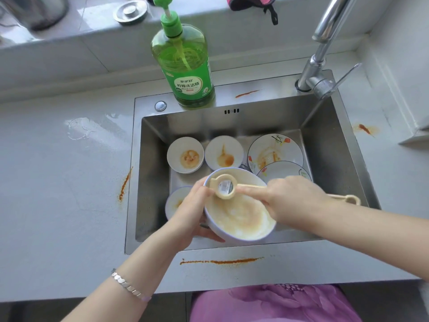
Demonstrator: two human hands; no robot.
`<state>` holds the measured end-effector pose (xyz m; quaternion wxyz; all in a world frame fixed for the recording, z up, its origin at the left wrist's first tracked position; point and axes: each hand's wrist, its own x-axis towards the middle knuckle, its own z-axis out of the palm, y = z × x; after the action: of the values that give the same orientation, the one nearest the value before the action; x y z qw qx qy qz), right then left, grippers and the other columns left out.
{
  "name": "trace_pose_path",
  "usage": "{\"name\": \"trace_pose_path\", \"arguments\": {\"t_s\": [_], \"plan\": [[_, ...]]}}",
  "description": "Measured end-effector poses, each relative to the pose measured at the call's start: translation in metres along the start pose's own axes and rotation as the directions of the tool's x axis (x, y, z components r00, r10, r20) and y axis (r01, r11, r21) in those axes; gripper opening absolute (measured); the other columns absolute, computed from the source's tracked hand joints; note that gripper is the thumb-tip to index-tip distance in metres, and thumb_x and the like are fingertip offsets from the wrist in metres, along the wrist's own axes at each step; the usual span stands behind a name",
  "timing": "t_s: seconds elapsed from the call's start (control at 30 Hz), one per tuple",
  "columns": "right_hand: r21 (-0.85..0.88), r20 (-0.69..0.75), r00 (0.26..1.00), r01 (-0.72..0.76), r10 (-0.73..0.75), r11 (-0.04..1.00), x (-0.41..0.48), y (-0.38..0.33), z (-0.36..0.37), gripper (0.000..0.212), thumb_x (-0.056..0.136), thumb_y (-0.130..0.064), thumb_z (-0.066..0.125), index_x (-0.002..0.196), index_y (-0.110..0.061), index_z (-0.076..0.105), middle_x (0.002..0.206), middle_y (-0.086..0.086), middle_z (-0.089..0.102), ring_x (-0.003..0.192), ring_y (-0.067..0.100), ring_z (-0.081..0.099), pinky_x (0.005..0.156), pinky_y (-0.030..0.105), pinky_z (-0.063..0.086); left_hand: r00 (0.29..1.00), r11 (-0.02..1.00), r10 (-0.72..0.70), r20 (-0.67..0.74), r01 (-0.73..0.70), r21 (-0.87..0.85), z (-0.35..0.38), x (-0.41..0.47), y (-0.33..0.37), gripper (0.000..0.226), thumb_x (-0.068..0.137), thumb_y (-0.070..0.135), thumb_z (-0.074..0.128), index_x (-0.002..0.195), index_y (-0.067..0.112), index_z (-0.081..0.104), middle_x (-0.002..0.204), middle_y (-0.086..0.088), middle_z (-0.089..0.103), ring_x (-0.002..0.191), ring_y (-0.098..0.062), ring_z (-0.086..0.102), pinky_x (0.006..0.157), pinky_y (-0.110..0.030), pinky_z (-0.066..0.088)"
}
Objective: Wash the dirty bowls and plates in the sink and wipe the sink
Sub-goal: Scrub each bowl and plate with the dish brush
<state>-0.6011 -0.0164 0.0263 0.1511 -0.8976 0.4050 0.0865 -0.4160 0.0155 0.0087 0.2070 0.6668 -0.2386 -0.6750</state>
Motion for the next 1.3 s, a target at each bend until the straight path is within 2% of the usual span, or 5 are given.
{"name": "trace_pose_path", "arguments": {"t_s": [0.13, 0.37, 0.9, 1.13, 1.3], "plan": [[-0.108, 0.128, 0.976, -0.162, 0.175, 0.981, -0.006, 0.018, 0.013, 0.063, 0.096, -0.018, 0.031, 0.142, -0.052, 0.004, 0.064, -0.002, 0.026, 0.061, 0.026, 0.037, 0.045, 0.028, 0.020, 0.990, 0.996, 0.055, -0.127, -0.063, -0.061, -0.007, 0.003, 0.006, 0.041, 0.091, 0.017, 0.033, 0.112, 0.048, 0.050, 0.117, -0.006, 0.053, 0.101, -0.034, 0.058, 0.056, -0.041, 0.055], [0.698, 0.485, 0.872, -0.434, 0.070, 0.570, -0.021, -0.002, 0.017, 0.033, 0.096, -0.032, 0.043, 0.121, -0.052, 0.054, 0.085, -0.024, 0.061, 0.051, -0.004, 0.050, 0.048, 0.010, 0.037, 0.970, 0.990, 0.130, -0.204, -0.138, -0.024, 0.005, 0.005, 0.007, 0.041, 0.094, 0.016, 0.035, 0.121, 0.043, 0.049, 0.116, 0.003, 0.051, 0.100, -0.021, 0.054, 0.050, -0.036, 0.055], [0.452, 0.331, 0.883, -0.457, 0.332, 0.766, -0.012, 0.006, 0.032, 0.037, 0.097, -0.031, 0.037, 0.125, -0.053, 0.048, 0.121, -0.007, 0.063, 0.108, 0.021, 0.057, 0.083, 0.032, 0.047, 0.977, 0.991, 0.101, -0.187, -0.116, -0.066, 0.003, 0.004, 0.006, 0.040, 0.093, 0.017, 0.035, 0.112, 0.048, 0.051, 0.109, 0.002, 0.055, 0.094, -0.024, 0.058, 0.058, -0.042, 0.057], [0.906, 0.211, 0.908, -0.321, 0.362, 0.275, -0.028, 0.008, 0.021, 0.033, 0.094, -0.026, 0.050, 0.119, -0.048, 0.054, 0.054, -0.019, 0.048, 0.046, -0.002, 0.040, 0.053, 0.010, 0.036, 0.985, 0.984, 0.046, -0.168, -0.074, -0.161, -0.004, 0.005, 0.004, 0.033, 0.095, 0.024, 0.030, 0.102, 0.047, 0.053, 0.114, 0.000, 0.058, 0.098, -0.027, 0.060, 0.068, -0.046, 0.056], [0.963, 0.262, 0.797, -0.249, 0.544, -0.100, -0.035, 0.019, 0.025, 0.058, 0.078, -0.032, 0.069, 0.125, -0.051, 0.041, 0.105, 0.005, 0.069, 0.043, 0.004, 0.051, 0.051, 0.011, 0.045, 0.997, 0.955, 0.069, -0.037, -0.077, -0.287, -0.006, 0.006, -0.003, 0.033, 0.095, 0.027, 0.030, 0.102, 0.043, 0.059, 0.102, 0.003, 0.069, 0.091, -0.025, 0.067, 0.071, -0.050, 0.056]]}}
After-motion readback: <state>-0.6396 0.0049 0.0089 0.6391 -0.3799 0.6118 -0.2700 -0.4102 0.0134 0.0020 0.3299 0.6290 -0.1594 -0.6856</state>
